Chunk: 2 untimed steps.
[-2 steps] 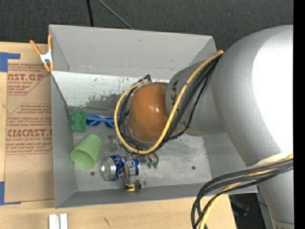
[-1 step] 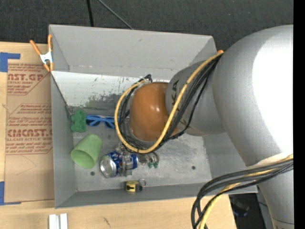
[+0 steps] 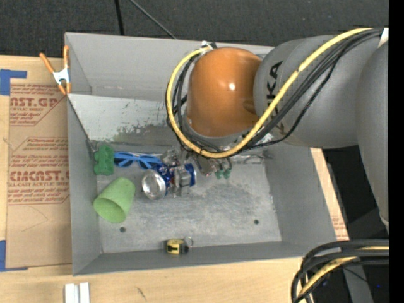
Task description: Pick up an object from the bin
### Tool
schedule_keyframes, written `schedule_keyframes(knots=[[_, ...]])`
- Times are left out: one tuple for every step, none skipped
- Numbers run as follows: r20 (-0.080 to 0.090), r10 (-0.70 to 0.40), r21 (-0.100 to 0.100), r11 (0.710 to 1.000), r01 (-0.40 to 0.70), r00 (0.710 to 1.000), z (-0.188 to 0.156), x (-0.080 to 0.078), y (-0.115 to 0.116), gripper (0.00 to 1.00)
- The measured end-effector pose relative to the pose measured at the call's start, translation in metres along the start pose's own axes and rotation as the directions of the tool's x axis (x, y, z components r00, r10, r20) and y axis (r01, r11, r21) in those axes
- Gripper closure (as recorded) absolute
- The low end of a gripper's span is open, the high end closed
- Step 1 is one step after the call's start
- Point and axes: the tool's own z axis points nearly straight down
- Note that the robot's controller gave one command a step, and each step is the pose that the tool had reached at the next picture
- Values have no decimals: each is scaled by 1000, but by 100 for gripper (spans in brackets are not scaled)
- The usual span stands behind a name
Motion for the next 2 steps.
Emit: schedule_keyframes(knots=[[1, -60, 0, 998, 60, 998, -81, 2, -1, 100], [-8, -240, -2, 971, 240, 971, -79, 13, -45, 100]])
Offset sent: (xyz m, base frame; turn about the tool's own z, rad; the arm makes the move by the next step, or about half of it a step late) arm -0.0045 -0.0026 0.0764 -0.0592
